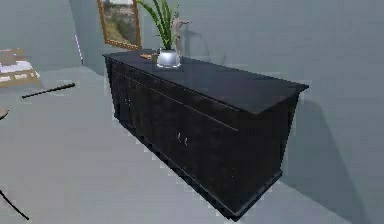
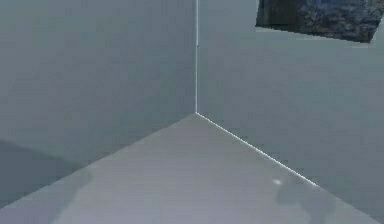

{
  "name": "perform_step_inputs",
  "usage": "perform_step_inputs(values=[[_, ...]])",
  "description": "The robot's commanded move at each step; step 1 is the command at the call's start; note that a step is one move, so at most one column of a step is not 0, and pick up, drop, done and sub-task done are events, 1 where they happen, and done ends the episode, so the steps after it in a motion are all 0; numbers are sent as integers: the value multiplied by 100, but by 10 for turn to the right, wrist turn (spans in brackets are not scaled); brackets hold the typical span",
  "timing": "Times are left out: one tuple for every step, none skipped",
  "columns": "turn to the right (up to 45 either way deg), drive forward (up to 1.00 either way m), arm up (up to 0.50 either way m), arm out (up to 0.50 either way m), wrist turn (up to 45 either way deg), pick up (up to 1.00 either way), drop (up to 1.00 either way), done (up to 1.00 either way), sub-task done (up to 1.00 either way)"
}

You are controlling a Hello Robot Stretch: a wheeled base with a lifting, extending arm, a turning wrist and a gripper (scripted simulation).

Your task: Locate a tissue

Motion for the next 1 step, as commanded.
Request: perform_step_inputs(values=[[0, 50, 0, 0, 0, 0, 0, 0, 0]])
